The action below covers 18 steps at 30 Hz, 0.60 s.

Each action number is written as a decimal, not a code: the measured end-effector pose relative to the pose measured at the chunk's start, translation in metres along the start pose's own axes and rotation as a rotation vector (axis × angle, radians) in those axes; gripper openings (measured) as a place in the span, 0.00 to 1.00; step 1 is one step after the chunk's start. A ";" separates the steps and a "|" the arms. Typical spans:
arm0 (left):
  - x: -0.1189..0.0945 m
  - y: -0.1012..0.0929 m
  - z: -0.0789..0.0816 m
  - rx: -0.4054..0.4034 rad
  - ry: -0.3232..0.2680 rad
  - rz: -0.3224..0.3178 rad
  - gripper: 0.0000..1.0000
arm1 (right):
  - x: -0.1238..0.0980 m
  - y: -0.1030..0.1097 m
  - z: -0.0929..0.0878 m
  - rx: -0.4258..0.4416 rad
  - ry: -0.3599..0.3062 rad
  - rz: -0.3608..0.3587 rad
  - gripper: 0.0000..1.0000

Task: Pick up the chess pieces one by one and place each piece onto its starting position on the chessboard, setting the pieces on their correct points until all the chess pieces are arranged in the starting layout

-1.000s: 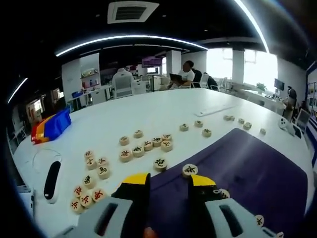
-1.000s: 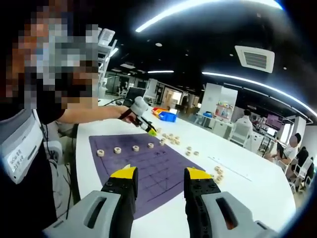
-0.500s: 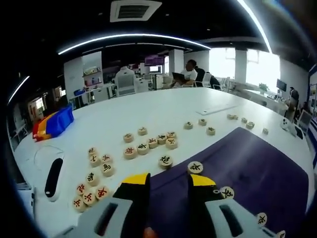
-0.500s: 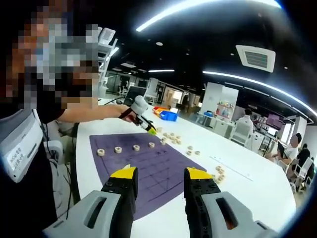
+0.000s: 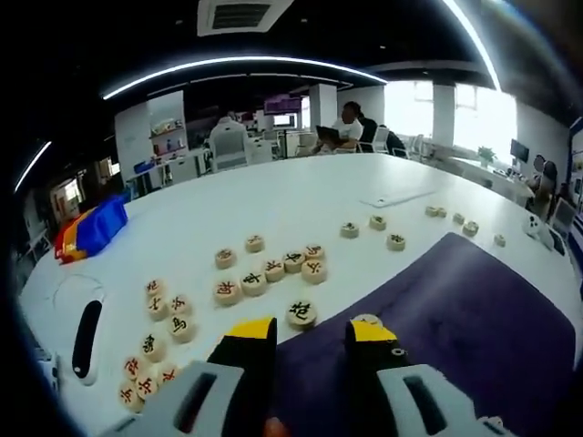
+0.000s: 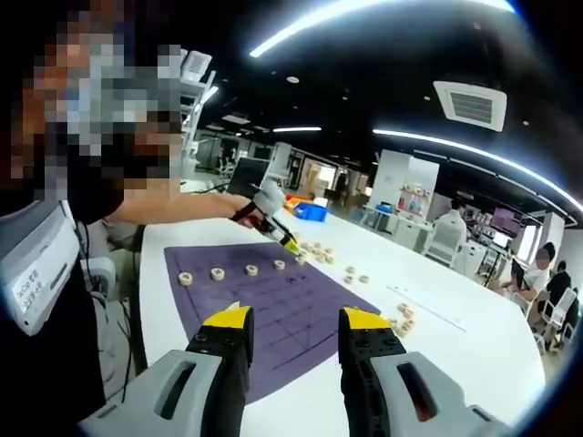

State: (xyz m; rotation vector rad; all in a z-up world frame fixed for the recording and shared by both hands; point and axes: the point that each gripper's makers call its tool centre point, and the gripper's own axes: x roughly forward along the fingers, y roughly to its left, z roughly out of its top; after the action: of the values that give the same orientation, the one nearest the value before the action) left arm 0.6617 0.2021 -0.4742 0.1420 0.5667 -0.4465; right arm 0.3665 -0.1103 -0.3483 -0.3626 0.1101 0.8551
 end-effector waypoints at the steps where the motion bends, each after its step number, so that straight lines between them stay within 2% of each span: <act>1: 0.003 0.000 0.001 -0.006 -0.001 -0.005 0.32 | 0.000 0.000 0.000 0.000 0.000 0.001 0.38; 3: 0.011 -0.002 0.004 -0.056 -0.007 -0.032 0.32 | 0.001 0.000 -0.001 0.001 0.002 0.001 0.38; 5: 0.018 0.001 0.005 -0.061 -0.005 -0.026 0.30 | 0.001 -0.001 -0.001 0.003 0.003 0.000 0.38; 10: 0.030 0.012 -0.005 -0.009 0.043 0.043 0.20 | 0.001 -0.002 -0.001 0.002 0.004 0.001 0.38; 15: 0.027 0.005 -0.006 0.013 0.039 0.027 0.20 | 0.002 -0.002 -0.001 0.003 0.004 0.002 0.38; 18: 0.020 0.007 0.001 0.084 0.000 0.052 0.19 | 0.002 -0.001 -0.001 0.003 0.004 0.003 0.38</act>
State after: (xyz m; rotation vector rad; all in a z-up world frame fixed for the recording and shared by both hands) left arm 0.6805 0.2001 -0.4841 0.2360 0.5430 -0.4198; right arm 0.3690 -0.1099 -0.3492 -0.3614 0.1158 0.8570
